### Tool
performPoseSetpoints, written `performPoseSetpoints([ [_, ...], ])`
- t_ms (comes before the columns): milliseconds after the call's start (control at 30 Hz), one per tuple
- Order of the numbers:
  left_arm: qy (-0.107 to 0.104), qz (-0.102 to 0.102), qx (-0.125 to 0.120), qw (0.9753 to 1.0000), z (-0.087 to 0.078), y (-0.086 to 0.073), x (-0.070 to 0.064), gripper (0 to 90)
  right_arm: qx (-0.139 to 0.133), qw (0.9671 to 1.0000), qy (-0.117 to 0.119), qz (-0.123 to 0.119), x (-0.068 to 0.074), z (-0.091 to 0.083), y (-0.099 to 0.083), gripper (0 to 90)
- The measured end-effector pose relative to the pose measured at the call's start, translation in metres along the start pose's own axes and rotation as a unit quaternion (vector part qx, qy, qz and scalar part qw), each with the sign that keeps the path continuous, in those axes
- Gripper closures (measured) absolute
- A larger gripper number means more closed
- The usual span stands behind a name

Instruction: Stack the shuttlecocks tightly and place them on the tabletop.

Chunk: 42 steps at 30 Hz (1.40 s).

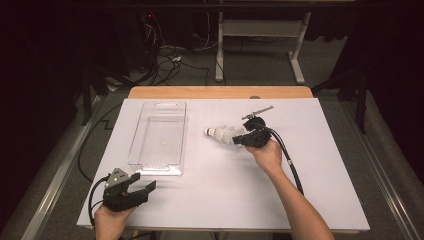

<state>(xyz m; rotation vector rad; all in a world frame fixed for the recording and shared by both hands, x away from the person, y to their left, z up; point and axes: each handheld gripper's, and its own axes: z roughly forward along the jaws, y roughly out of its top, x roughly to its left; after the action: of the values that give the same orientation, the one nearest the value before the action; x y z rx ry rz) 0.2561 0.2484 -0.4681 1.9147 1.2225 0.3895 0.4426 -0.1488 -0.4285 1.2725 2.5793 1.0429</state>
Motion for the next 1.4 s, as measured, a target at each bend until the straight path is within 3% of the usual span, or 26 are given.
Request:
performPoseSetpoints([
  [1400,0.0,0.0,0.0,1.0,0.0,0.0,0.0,33.1,-0.006,1.0,0.001,-0.002,0.0,0.013,0.005,90.0],
])
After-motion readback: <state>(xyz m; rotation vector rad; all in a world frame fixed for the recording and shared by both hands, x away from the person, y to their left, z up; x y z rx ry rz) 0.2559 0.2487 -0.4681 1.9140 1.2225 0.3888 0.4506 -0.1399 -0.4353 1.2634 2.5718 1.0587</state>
